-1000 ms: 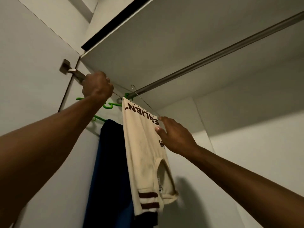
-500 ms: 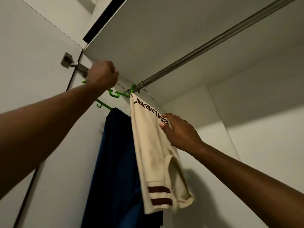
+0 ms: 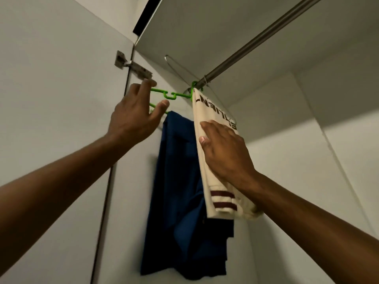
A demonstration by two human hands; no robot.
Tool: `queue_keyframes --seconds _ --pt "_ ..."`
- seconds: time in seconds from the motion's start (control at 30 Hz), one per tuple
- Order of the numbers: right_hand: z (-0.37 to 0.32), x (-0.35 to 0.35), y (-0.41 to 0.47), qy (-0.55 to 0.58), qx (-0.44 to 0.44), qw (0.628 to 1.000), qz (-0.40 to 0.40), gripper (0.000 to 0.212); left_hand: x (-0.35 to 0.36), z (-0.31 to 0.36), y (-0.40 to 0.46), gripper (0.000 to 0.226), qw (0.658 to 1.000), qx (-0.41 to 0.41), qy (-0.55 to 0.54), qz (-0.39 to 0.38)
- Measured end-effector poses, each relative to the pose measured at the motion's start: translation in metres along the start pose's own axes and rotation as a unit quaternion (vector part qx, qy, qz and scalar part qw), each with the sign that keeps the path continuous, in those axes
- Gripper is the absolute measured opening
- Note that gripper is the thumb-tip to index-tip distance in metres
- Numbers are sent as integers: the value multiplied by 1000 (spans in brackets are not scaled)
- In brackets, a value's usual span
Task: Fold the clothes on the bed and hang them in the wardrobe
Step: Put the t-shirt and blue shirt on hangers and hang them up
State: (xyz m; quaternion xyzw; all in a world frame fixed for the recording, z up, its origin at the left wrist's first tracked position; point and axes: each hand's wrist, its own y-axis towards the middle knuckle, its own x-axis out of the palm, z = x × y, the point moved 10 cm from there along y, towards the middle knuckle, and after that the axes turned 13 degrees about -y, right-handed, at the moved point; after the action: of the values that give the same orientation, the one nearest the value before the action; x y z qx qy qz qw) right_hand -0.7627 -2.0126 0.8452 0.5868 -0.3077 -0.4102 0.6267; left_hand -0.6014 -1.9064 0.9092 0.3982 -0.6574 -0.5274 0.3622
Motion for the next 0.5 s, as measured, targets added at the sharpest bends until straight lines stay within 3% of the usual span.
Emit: queue_keyframes --seconds 0.27,0.5 --pt "-97 -1 -80 108 -43 993 21 52 -80 7 -135 56 983 -32 146 -103" --pt "-263 -45 -169 284 -138 947 -62 49 -234 43 -237 48 931 -67 299 -200"
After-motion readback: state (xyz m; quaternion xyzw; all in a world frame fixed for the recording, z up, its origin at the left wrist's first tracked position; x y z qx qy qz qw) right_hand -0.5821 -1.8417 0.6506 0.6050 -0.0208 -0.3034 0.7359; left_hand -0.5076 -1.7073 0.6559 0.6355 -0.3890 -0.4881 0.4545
